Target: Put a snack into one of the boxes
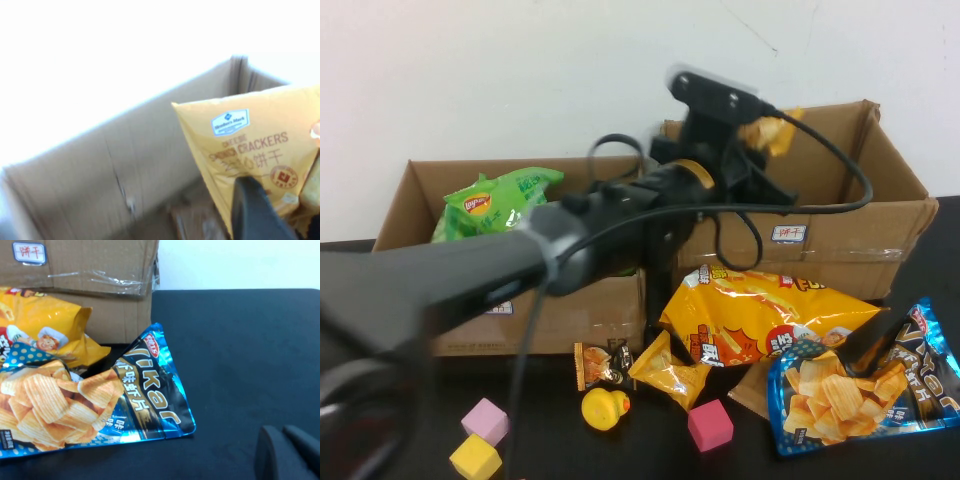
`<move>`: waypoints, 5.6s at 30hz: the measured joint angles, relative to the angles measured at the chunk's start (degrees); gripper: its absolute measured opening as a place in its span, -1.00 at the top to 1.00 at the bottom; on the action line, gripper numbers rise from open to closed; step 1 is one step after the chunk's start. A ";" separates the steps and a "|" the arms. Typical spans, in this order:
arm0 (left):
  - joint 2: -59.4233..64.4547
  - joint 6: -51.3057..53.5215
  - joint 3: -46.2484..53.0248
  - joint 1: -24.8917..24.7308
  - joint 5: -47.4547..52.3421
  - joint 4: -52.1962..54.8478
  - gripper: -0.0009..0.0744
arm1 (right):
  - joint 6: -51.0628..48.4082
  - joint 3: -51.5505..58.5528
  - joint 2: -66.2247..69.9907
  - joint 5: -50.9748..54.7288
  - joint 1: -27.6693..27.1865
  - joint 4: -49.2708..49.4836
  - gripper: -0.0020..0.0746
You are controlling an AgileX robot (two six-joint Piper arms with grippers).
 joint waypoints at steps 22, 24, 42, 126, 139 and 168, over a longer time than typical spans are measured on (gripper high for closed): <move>-8.76 -0.15 6.81 -4.53 42.85 4.10 0.77 | 0.00 0.00 0.00 0.00 0.00 0.00 0.95; -12.23 -1.48 14.75 -4.53 41.25 4.57 0.89 | 0.00 0.00 0.00 0.00 0.00 0.00 0.95; -24.15 -13.33 49.82 10.48 9.81 4.63 0.53 | -0.33 0.00 0.00 0.00 0.00 0.00 0.95; -21.14 -25.31 24.28 3.46 -11.32 7.39 0.96 | 0.00 0.00 0.00 0.00 0.00 0.09 0.95; 3.93 -25.66 -9.07 5.15 13.75 11.07 -0.55 | 0.00 0.00 0.00 0.00 0.00 0.09 0.95; -56.33 -20.41 31.08 0.67 40.16 18.86 0.98 | -0.43 0.00 0.00 0.00 0.00 0.09 0.95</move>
